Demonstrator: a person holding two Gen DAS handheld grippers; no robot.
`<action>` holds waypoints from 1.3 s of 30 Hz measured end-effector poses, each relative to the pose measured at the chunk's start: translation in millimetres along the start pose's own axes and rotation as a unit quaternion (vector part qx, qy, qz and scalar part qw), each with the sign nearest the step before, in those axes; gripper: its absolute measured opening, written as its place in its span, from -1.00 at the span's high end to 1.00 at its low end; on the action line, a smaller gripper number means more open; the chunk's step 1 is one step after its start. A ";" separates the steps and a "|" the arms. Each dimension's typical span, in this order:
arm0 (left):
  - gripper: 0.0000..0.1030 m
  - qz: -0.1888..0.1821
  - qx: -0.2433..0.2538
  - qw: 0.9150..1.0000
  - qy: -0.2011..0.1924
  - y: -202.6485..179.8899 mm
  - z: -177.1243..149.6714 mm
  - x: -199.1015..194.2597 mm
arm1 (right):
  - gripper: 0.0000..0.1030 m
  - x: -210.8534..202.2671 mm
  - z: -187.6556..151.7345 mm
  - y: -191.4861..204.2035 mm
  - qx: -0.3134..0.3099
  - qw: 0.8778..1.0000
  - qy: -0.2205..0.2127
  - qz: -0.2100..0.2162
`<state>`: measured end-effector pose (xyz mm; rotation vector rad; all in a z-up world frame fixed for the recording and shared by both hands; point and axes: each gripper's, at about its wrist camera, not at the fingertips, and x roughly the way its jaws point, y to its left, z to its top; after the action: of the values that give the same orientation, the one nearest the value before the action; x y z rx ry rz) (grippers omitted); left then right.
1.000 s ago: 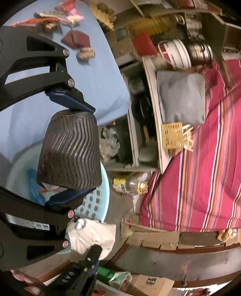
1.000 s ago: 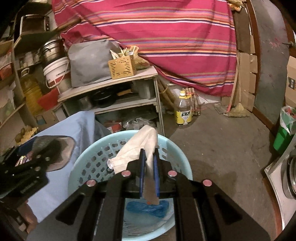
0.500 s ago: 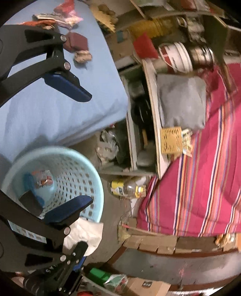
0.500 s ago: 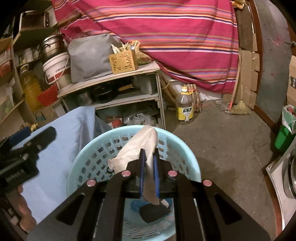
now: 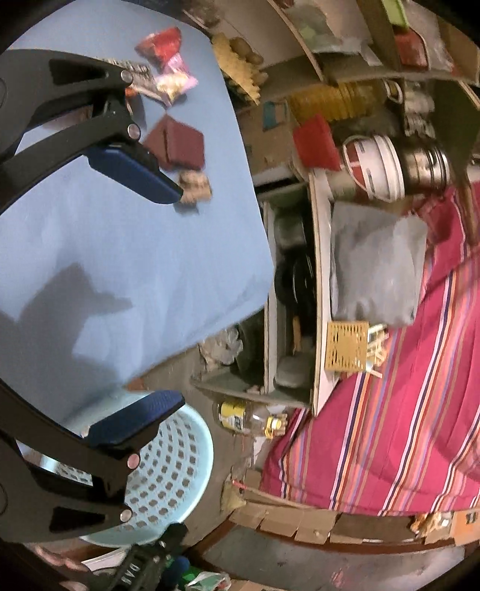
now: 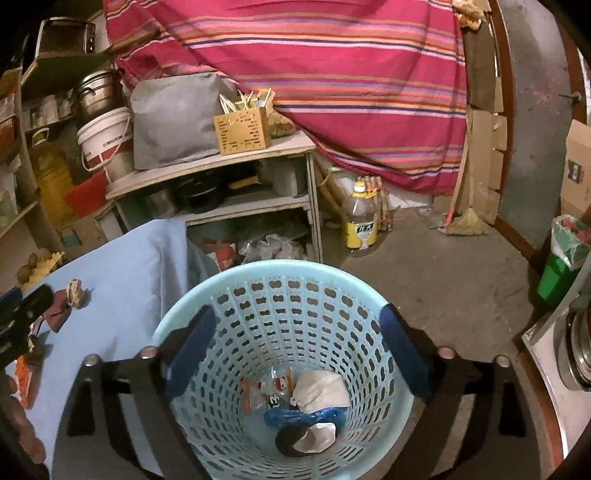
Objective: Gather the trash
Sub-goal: 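Return both tools to the table and grasp the printed snack bag with the left tool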
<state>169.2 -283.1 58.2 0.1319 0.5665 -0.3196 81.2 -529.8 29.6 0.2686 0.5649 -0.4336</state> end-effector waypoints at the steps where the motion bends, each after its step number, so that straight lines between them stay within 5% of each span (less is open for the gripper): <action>1: -0.89 0.006 -0.004 1.000 0.000 10.7 -3.1 -2.4 | -0.84 -2.5 -0.8 5.0 -0.002 1.000 -0.003 -0.003; 14: -0.90 0.105 -0.016 0.994 0.041 149.4 -56.5 -17.1 | -0.91 -10.3 -8.8 67.8 -0.039 0.998 -0.006 -0.046; 21: -0.90 0.126 -0.024 0.989 0.071 220.0 -88.8 -25.8 | -0.91 -2.4 -14.7 91.7 -0.029 0.999 0.023 -0.002; 34: -0.89 0.102 -0.021 0.989 0.109 261.6 -104.2 8.3 | -0.91 17.8 -23.4 136.0 -0.025 0.997 0.061 0.029; 39: -0.62 0.077 -0.021 0.990 0.114 266.7 -98.4 22.0 | -0.91 26.6 -25.9 154.3 -0.032 0.996 0.074 0.037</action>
<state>225.7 -16.9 -26.7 0.1721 0.7843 -0.1431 161.3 -393.8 13.1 0.2597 0.7106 -0.3254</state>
